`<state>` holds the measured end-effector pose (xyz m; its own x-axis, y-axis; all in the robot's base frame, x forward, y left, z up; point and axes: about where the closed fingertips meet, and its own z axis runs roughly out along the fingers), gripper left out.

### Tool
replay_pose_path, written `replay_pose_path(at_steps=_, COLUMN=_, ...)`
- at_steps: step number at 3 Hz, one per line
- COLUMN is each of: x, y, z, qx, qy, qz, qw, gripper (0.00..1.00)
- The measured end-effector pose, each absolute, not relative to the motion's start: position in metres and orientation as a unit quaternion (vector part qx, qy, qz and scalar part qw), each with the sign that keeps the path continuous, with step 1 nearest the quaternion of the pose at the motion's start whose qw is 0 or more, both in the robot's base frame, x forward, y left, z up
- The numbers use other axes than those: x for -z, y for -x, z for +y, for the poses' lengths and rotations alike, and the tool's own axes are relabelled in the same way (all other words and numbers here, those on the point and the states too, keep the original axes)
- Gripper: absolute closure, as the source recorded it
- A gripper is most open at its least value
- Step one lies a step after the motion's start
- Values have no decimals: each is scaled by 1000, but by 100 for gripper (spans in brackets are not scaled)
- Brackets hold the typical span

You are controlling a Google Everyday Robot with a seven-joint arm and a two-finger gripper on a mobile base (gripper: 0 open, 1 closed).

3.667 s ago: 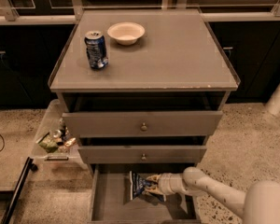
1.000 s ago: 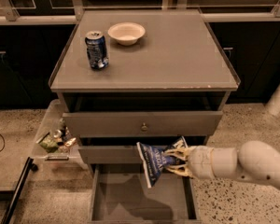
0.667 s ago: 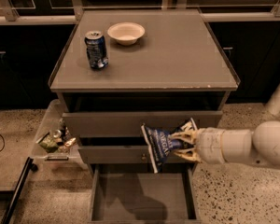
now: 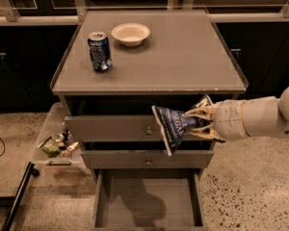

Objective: Pick blue chip bag from bottom drawer and place on counter

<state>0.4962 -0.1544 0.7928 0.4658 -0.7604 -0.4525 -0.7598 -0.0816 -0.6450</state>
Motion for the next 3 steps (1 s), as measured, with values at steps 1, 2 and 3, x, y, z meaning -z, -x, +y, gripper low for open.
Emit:
replay_pose_path(at_steps=1, x=-832, y=-517, z=-144, qx=-3, qy=745, qz=499, qw=442, gripper=100)
replay_pose_path(at_steps=2, x=-884, y=-540, z=-134, qx=3, qy=750, qz=481, qw=454, gripper=100)
replay_pose_path(at_steps=3, x=-925, y=-557, z=-127, qx=6, qy=753, qz=466, qw=464, gripper=100)
